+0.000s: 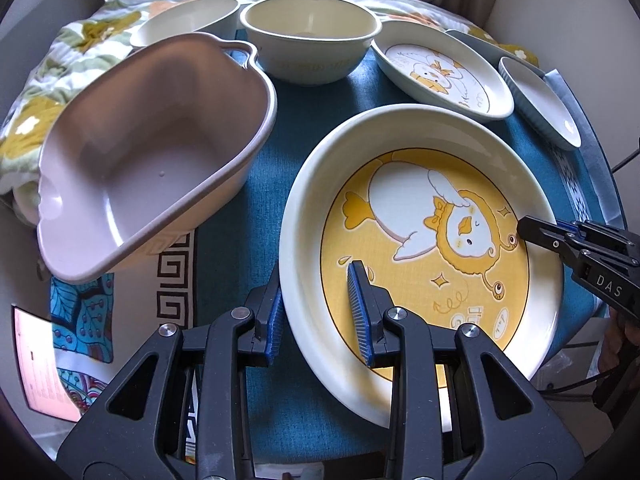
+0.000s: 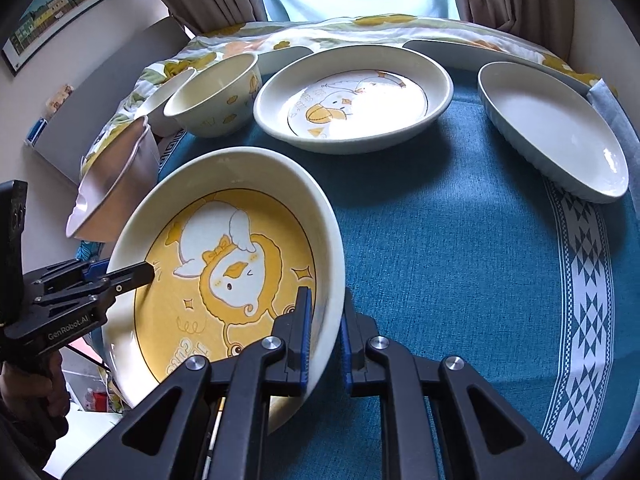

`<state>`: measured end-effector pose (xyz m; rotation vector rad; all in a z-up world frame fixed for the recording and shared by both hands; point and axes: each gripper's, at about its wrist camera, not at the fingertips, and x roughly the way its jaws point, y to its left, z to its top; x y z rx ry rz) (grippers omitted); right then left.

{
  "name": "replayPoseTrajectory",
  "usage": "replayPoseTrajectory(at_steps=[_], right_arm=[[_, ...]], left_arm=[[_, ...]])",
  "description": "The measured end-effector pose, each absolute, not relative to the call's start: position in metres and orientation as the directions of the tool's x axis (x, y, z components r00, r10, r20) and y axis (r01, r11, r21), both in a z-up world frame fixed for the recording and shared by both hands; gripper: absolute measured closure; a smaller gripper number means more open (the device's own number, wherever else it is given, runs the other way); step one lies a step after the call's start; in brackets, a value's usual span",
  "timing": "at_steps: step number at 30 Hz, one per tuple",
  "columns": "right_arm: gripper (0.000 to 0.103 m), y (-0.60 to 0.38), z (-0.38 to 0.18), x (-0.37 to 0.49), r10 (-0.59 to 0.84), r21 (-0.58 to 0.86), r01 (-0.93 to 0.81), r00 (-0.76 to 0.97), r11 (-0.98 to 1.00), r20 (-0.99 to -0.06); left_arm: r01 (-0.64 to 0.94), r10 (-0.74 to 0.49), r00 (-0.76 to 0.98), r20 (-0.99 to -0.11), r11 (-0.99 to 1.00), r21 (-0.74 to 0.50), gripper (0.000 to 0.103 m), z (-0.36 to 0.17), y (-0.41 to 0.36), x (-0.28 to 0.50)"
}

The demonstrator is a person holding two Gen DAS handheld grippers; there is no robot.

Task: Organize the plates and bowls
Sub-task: 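Lift the lion-print dish with both grippers, lower it onto the cloth, open both, then grasp the rim of the white oval dish with both grippers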

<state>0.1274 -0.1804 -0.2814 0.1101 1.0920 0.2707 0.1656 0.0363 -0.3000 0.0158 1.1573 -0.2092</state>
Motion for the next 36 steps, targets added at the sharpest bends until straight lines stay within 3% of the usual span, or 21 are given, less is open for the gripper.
replayPoseTrajectory(at_steps=[15, 17, 18, 19, 20, 22, 28, 30, 31, 36], right_arm=[[0.088, -0.182, -0.278, 0.130, 0.249, 0.183, -0.189, 0.435, 0.965, -0.865], [0.082, -0.184, -0.279, 0.129, 0.252, 0.184, -0.193, 0.442, 0.964, -0.861], [0.072, -0.185, -0.279, 0.129, 0.259, 0.188, -0.197, 0.442, 0.962, -0.859], [0.054, -0.187, -0.279, 0.128, 0.268, 0.197, -0.201, 0.442, 0.960, -0.856], [0.044, -0.189, -0.279, 0.128, 0.279, 0.206, -0.205, 0.442, 0.957, -0.853], [0.016, -0.192, -0.279, 0.128, 0.296, 0.224, -0.210, 0.439, 0.952, -0.848], [0.015, -0.204, -0.260, 0.121, 0.306, 0.230, -0.219, 0.440, 0.948, -0.844], [0.005, -0.212, -0.242, 0.117, 0.304, 0.230, -0.211, 0.459, 0.950, -0.835], [0.001, -0.218, -0.228, 0.115, 0.301, 0.230, -0.202, 0.478, 0.952, -0.825], [0.001, -0.252, -0.176, 0.107, 0.242, 0.212, -0.121, 0.592, 0.970, -0.769]], left_arm=[[0.149, -0.061, 0.402, -0.914, 0.989, -0.001, 0.075, -0.298, 0.023, 0.164], [0.137, -0.053, 0.408, -0.912, 0.991, 0.004, 0.071, -0.299, 0.022, 0.163], [0.132, -0.052, 0.408, -0.912, 0.991, 0.003, 0.065, -0.299, 0.022, 0.162], [0.124, -0.047, 0.406, -0.913, 0.992, 0.004, 0.043, -0.300, 0.021, 0.162], [0.113, -0.037, 0.411, -0.911, 0.994, 0.011, 0.016, -0.299, 0.019, 0.162], [0.092, -0.016, 0.445, -0.895, 0.995, 0.028, 0.004, -0.293, 0.017, 0.157], [0.092, -0.024, 0.462, -0.887, 0.996, 0.021, 0.004, -0.260, 0.005, 0.142], [0.101, -0.048, 0.488, -0.872, 0.995, 0.002, 0.004, -0.236, 0.002, 0.139], [0.112, -0.065, 0.504, -0.861, 0.994, -0.010, 0.004, -0.221, -0.001, 0.139], [0.227, -0.175, 0.618, -0.767, 0.973, -0.039, 0.000, -0.153, -0.029, 0.156]])
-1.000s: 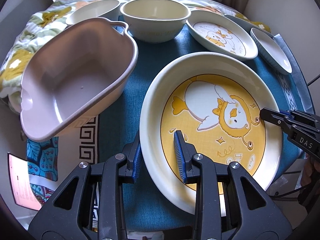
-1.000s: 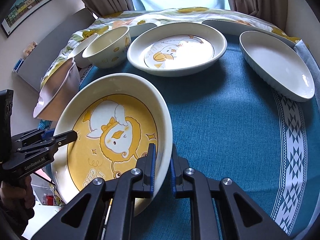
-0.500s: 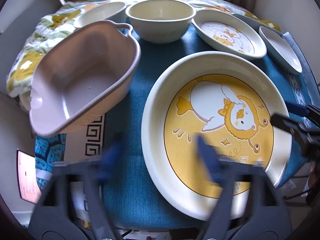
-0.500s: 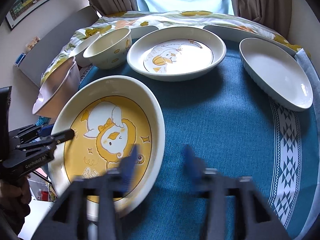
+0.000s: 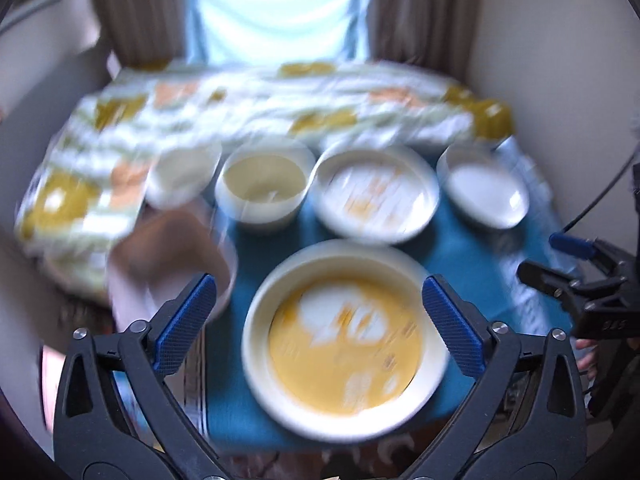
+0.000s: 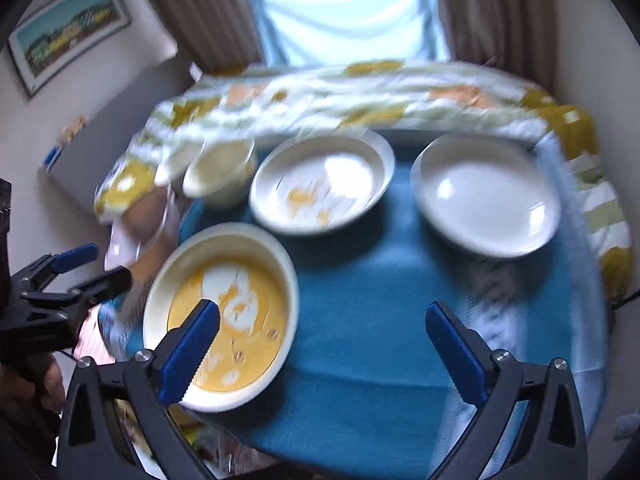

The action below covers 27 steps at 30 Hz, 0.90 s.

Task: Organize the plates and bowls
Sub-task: 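Grasp the rim of the white oval dish with both grippers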

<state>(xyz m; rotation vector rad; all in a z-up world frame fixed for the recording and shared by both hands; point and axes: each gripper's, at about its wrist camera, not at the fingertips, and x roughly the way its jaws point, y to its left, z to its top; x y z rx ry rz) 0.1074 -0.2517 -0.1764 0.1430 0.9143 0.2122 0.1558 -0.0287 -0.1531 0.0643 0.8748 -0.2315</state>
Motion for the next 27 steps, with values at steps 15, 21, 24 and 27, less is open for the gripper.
replayPoseTrajectory(at_steps=[15, 21, 24, 27], right_arm=[[0.001, -0.385, -0.157, 0.135, 0.043, 0.252, 0.262, 0.609, 0.932, -0.792], [0.011, -0.426, -0.211, 0.171, 0.131, 0.354, 0.353, 0.523, 0.866, -0.842], [0.027, -0.436, -0.235, 0.188, 0.197, 0.402, 0.356, 0.492, 0.844, -0.848], [0.039, -0.438, -0.247, 0.200, 0.216, 0.406, 0.355, 0.469, 0.842, -0.856]], left_arm=[[0.522, -0.495, 0.348, -0.796, 0.808, -0.274, 0.001, -0.153, -0.179, 0.306], [0.491, -0.466, 0.179, -0.867, 0.805, -0.331, 0.002, -0.209, -0.224, 0.350], [0.476, -0.429, 0.112, -0.897, 0.815, -0.330, 0.021, -0.239, -0.243, 0.368], [0.465, -0.396, 0.068, -0.916, 0.825, -0.322, 0.040, -0.264, -0.259, 0.383]])
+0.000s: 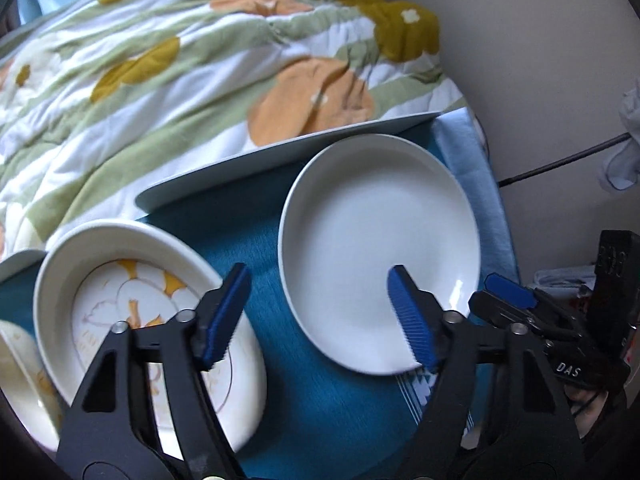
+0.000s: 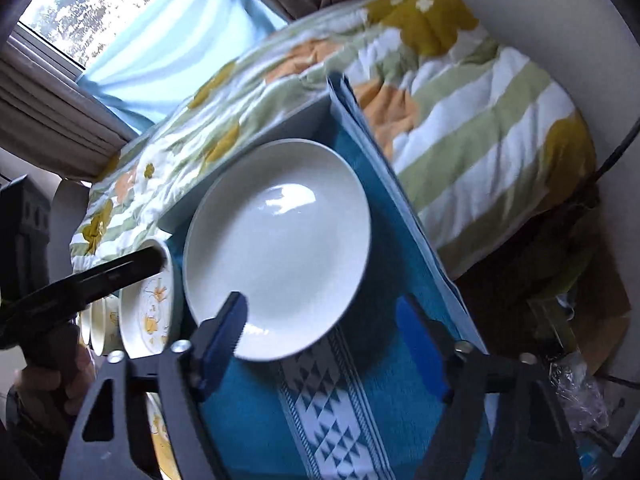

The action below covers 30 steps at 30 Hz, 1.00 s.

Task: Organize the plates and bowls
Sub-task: 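Grasp the rim of the white oval dish with both grippers, then carry the white oval dish with both grippers and lower it onto the lion-print dish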

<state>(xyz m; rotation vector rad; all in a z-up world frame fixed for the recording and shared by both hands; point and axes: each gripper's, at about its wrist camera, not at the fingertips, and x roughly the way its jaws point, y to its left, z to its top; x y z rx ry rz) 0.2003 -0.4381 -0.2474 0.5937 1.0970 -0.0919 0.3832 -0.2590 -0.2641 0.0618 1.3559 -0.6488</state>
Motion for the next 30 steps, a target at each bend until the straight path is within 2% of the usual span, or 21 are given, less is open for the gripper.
replayPoseTrajectory(at_steps=[2, 5, 6, 8, 11, 12, 14, 16, 23, 30], right_arm=[[0.045, -0.441, -0.252, 0.206, 0.217, 0.410, 0.363, 0.466, 0.837, -0.858], [0.054, -0.444, -0.258, 0.214, 0.216, 0.411, 0.380, 0.459, 0.829, -0.862], [0.062, -0.445, -0.259, 0.217, 0.217, 0.409, 0.380, 0.456, 0.830, -0.863], [0.068, -0.446, -0.262, 0.219, 0.203, 0.393, 0.390, 0.444, 0.833, -0.873], [0.077, -0.450, -0.269, 0.222, 0.201, 0.390, 0.412, 0.432, 0.824, -0.879], [0.083, -0.451, -0.270, 0.222, 0.186, 0.374, 0.422, 0.422, 0.826, -0.887], [0.086, -0.450, -0.271, 0.223, 0.173, 0.356, 0.426, 0.412, 0.832, -0.895], [0.090, -0.449, -0.272, 0.226, 0.161, 0.337, 0.427, 0.397, 0.839, -0.904], [0.090, -0.453, -0.271, 0.227, 0.174, 0.346, 0.437, 0.387, 0.830, -0.905], [0.090, -0.451, -0.250, 0.223, 0.151, 0.339, 0.410, 0.427, 0.846, -0.892]], left_arm=[[0.464, -0.381, 0.054, -0.923, 0.828, -0.315, 0.047, -0.276, -0.265, 0.391], [0.453, -0.375, 0.037, -0.926, 0.832, -0.319, 0.052, -0.288, -0.266, 0.402], [0.451, -0.375, 0.033, -0.926, 0.833, -0.321, 0.053, -0.290, -0.266, 0.405], [0.454, -0.372, 0.022, -0.928, 0.831, -0.323, 0.070, -0.295, -0.268, 0.409], [0.463, -0.356, 0.012, -0.934, 0.830, -0.310, 0.076, -0.301, -0.271, 0.414], [0.465, -0.353, 0.010, -0.936, 0.830, -0.308, 0.079, -0.301, -0.271, 0.414], [0.467, -0.352, 0.011, -0.936, 0.830, -0.307, 0.086, -0.303, -0.271, 0.415], [0.470, -0.351, 0.014, -0.936, 0.829, -0.303, 0.087, -0.303, -0.273, 0.415], [0.521, -0.316, 0.053, -0.947, 0.818, -0.244, 0.087, -0.296, -0.278, 0.406], [0.529, -0.341, 0.105, -0.934, 0.815, -0.238, 0.087, -0.273, -0.268, 0.390]])
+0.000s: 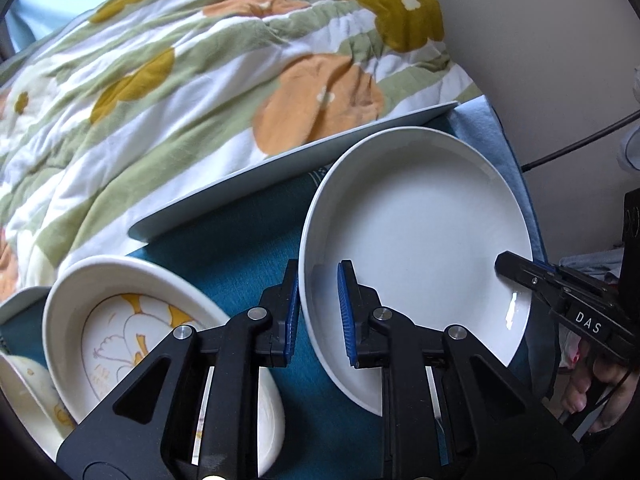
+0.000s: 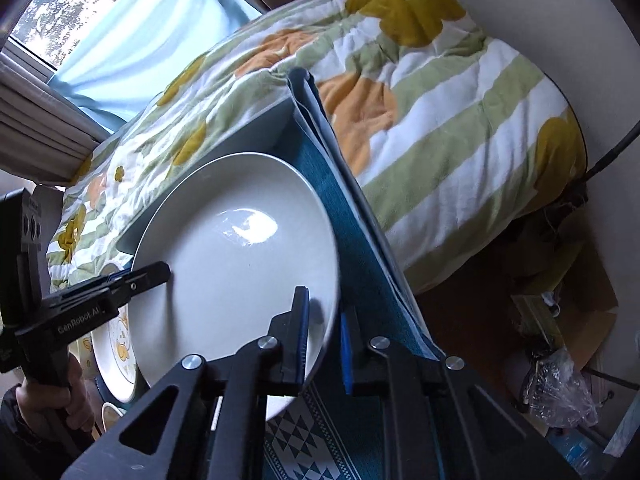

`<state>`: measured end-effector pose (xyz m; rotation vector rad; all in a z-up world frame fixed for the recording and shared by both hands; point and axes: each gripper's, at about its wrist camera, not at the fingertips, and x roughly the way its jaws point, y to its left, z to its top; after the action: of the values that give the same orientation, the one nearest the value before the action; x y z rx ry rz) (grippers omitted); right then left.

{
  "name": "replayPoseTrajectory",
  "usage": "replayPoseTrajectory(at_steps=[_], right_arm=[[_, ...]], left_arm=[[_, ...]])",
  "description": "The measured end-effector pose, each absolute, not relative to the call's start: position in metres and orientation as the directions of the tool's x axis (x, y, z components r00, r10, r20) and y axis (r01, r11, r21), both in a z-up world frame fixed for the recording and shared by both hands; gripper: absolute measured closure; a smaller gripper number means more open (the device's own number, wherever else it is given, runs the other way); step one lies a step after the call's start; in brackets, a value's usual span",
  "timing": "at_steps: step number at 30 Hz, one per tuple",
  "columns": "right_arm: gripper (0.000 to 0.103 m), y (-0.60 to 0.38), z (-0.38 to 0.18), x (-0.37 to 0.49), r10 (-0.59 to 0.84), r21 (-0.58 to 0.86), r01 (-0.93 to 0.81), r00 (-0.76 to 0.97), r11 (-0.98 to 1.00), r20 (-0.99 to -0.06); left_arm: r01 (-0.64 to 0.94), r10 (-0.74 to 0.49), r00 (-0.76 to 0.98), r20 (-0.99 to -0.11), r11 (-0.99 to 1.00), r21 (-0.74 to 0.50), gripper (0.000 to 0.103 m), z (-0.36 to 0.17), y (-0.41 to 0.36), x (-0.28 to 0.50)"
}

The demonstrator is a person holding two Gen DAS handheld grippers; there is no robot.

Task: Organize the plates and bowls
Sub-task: 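Carry the white oval dish with both grippers and lower it onto the lion-print dish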

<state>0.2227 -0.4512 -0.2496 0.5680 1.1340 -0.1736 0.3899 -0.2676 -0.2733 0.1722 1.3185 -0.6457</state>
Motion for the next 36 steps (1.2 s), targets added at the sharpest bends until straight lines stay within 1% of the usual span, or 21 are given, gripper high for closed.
replayPoseTrajectory(at_steps=[8, 13, 18, 22, 27, 33, 36], right_arm=[[0.090, -0.424, -0.205, 0.209, 0.153, 0.339, 0.322, 0.486, 0.884, -0.861], [0.090, -0.389, -0.182, 0.191, 0.176, 0.345, 0.257, 0.512, 0.903, -0.841], [0.090, -0.343, -0.172, 0.165, 0.227, 0.369, 0.190, 0.516, 0.910, -0.826], [0.090, -0.301, -0.171, 0.142, 0.254, 0.366, 0.136, 0.504, 0.921, -0.825], [0.090, -0.260, -0.187, 0.116, 0.293, 0.379, 0.097, 0.472, 0.920, -0.832], [0.090, -0.219, -0.213, 0.101, 0.307, 0.363, 0.055, 0.426, 0.930, -0.851], [0.090, -0.205, -0.228, 0.103, 0.302, 0.342, 0.029, 0.400, 0.939, -0.865]], left_arm=[[0.496, -0.390, 0.225, -0.893, 0.835, -0.240, 0.087, -0.218, -0.227, 0.360], [0.442, -0.389, 0.310, -0.867, 0.867, -0.231, 0.087, -0.187, -0.177, 0.325], [0.378, -0.369, 0.357, -0.858, 0.897, -0.229, 0.087, -0.172, -0.118, 0.278], [0.323, -0.338, 0.376, -0.863, 0.921, -0.220, 0.087, -0.174, -0.076, 0.241], [0.259, -0.296, 0.380, -0.876, 0.943, -0.207, 0.087, -0.189, -0.029, 0.201], [0.191, -0.270, 0.348, -0.898, 0.958, -0.214, 0.087, -0.226, 0.016, 0.167], [0.157, -0.275, 0.339, -0.899, 0.959, -0.235, 0.087, -0.246, 0.027, 0.159]])
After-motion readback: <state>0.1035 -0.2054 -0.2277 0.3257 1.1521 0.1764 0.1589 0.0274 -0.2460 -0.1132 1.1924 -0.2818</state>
